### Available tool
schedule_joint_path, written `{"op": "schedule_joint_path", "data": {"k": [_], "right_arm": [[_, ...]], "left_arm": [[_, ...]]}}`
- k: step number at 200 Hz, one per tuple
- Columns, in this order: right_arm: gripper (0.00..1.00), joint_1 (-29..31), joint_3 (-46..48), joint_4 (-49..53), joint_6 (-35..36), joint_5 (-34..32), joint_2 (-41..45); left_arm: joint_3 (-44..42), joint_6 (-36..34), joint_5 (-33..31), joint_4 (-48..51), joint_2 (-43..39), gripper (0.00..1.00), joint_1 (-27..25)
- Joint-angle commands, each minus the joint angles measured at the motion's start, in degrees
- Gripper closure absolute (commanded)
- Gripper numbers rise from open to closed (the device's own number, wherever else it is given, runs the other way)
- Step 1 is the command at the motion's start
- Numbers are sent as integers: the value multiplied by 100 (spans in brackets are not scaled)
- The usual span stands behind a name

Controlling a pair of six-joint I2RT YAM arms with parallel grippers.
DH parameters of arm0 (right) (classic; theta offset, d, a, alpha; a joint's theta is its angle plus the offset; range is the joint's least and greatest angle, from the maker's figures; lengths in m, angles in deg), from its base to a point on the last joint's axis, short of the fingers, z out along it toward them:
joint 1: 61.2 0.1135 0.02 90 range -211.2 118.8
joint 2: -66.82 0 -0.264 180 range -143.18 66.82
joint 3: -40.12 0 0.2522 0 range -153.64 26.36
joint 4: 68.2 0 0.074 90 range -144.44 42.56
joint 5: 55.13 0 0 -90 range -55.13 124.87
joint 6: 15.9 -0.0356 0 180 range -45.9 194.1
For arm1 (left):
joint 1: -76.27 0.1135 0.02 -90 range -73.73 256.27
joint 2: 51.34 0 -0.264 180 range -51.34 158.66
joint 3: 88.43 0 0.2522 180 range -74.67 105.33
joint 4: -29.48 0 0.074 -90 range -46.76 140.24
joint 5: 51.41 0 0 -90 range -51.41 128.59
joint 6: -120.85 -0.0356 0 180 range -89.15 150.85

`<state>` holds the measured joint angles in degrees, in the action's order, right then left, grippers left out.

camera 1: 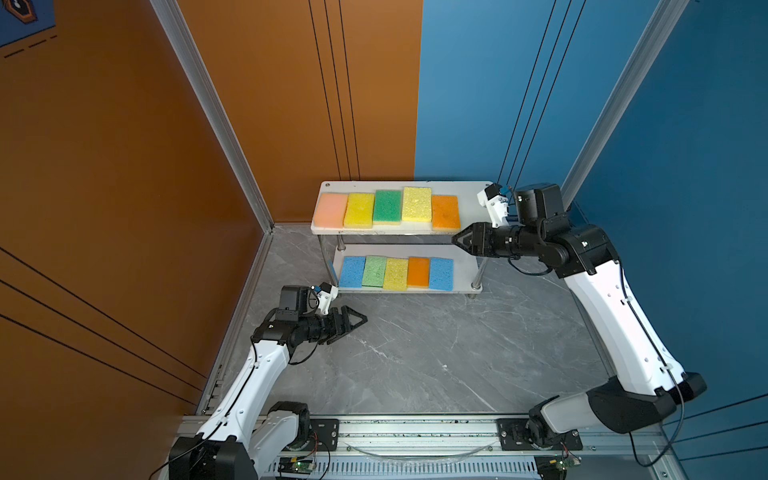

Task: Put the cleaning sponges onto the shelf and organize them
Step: 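Lower the orange sponge beside the pale yellow sponge and open the right gripper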

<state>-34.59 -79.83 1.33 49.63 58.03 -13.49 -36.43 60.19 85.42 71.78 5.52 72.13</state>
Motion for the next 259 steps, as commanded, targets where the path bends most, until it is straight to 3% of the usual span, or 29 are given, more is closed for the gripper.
{"op": "schedule_joint_path", "data": {"k": [1,63,157,259], "right_arm": [[57,268,213,-337,-119,-453,-39],[57,459,-262,-347,1,-572,-808],[57,6,-871,-344,100,-359,-1444],[57,-100,-936,-350,83,-185,-1505]], "left_arm": [[-49,-131,124,70,1,23,36],[-45,-131,125,72,-74,23,36],[-49,-144,153,72,-45,23,50],[-44,-145,134,73,-35,23,49]]}}
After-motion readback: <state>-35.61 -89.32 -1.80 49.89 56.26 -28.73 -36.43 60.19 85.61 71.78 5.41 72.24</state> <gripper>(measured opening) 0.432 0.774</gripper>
